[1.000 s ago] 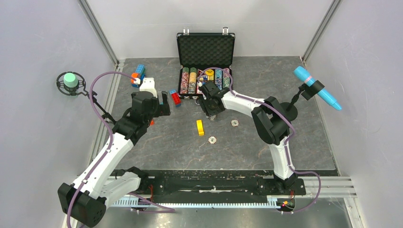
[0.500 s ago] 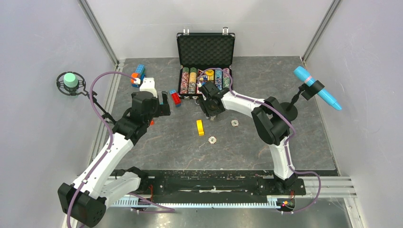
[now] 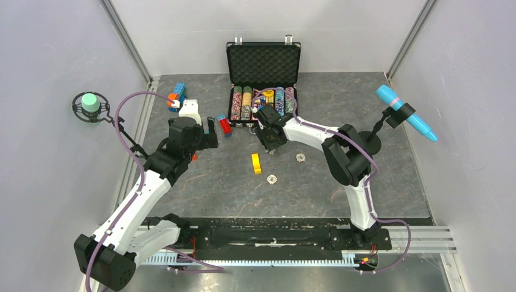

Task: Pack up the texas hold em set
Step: Pick up the poker chip from the center of the board.

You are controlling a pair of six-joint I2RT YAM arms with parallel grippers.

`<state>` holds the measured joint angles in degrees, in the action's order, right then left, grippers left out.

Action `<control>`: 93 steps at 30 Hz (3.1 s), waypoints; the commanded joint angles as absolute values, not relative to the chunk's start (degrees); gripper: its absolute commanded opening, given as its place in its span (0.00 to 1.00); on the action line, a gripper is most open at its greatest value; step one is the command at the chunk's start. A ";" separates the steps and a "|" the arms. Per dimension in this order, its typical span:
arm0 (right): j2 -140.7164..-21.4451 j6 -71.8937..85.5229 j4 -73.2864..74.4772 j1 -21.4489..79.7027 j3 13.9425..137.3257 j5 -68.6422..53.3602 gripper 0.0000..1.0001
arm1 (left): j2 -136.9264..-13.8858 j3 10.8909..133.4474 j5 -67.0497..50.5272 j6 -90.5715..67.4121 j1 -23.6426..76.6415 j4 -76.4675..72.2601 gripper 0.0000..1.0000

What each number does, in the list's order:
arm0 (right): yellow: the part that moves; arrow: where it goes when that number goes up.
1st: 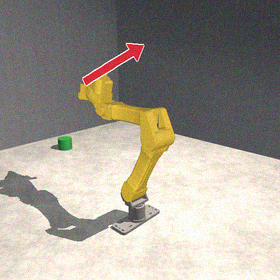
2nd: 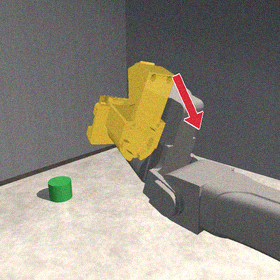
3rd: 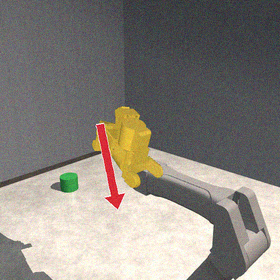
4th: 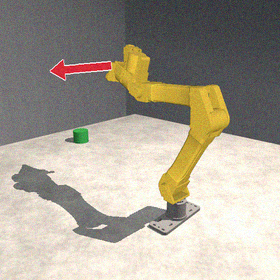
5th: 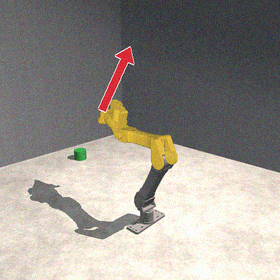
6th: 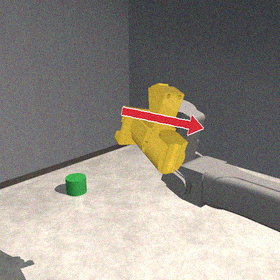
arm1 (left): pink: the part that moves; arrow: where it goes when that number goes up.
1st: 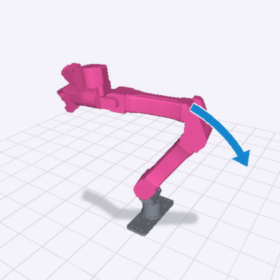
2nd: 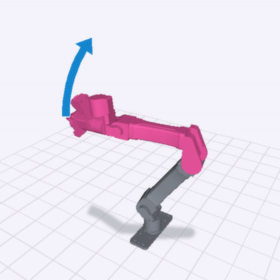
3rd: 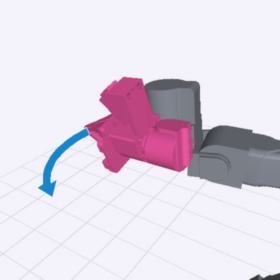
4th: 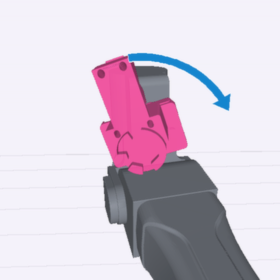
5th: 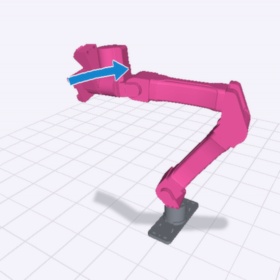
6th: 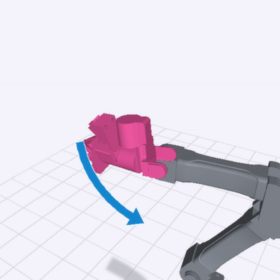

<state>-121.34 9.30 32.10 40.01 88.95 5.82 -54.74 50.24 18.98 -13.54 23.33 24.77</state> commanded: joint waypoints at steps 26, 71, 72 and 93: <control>-115.53 4.31 35.68 39.68 88.41 7.58 0.00 | -54.64 51.64 12.15 -19.64 23.14 23.30 1.00; -90.48 -7.54 36.28 38.85 73.77 -5.72 0.00 | -69.17 42.09 -19.90 -50.35 23.18 -4.82 0.92; -89.31 -8.51 36.39 38.85 73.55 -7.14 0.00 | -69.69 41.82 -21.76 -51.35 23.13 -6.95 0.92; -86.13 -13.62 46.05 38.85 80.24 -16.22 0.00 | -80.89 34.55 -37.85 -67.52 25.41 -40.31 0.77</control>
<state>-87.74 -12.67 45.08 38.87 77.08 -14.55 -78.19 36.69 -33.91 -61.78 24.67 -29.41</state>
